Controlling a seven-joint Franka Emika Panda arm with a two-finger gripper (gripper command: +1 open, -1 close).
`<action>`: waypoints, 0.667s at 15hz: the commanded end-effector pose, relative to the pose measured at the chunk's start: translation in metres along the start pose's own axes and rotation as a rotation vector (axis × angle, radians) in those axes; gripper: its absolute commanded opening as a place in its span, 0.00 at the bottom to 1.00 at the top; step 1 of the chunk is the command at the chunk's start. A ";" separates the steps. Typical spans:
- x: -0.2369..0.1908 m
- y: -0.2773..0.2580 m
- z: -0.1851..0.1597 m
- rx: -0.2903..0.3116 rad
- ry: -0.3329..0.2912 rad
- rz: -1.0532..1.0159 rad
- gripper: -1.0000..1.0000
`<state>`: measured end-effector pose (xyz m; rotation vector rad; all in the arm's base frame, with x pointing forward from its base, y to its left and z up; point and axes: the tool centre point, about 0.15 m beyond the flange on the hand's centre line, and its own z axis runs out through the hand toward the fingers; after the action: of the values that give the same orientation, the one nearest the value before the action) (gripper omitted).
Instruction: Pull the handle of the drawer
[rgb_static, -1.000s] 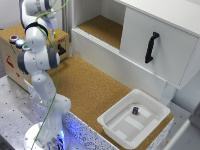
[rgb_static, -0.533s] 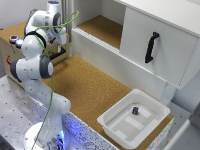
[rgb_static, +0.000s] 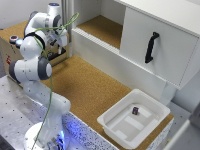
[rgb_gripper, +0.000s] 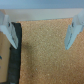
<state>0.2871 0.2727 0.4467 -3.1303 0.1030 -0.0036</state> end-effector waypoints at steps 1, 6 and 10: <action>0.035 0.010 0.070 0.194 -0.138 -0.099 1.00; 0.066 -0.015 0.106 0.238 -0.208 -0.215 1.00; 0.065 -0.023 0.090 0.217 -0.178 -0.229 1.00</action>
<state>0.3371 0.2788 0.3513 -2.9098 -0.1783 0.1659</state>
